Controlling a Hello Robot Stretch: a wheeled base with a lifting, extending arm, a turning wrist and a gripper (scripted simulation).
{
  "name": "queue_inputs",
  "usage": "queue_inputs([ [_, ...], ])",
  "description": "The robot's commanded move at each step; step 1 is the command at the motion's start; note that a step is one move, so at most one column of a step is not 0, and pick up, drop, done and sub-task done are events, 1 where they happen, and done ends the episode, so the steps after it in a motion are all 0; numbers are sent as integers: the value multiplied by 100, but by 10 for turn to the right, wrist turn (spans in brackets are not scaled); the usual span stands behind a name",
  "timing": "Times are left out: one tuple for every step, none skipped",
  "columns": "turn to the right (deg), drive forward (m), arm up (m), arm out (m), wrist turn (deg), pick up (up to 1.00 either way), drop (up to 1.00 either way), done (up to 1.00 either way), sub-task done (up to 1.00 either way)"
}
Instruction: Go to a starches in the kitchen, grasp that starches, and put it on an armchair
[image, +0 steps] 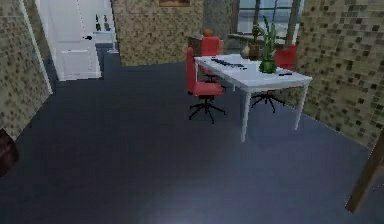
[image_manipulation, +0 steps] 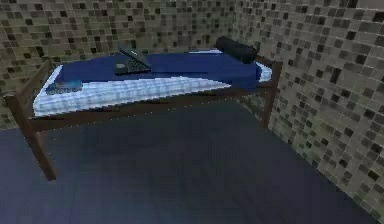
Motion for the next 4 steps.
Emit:
queue_inputs([
  [450, 0, 0, 0, 0, 0, 0, 0, 0],
  [180, 0, 0, 0, 0, 0, 0, 0, 0],
  [0, 40, 0, 0, 0, 0, 0, 0, 0],
  [-420, 0, 0, 0, 0, 0, 0, 0, 0],
])
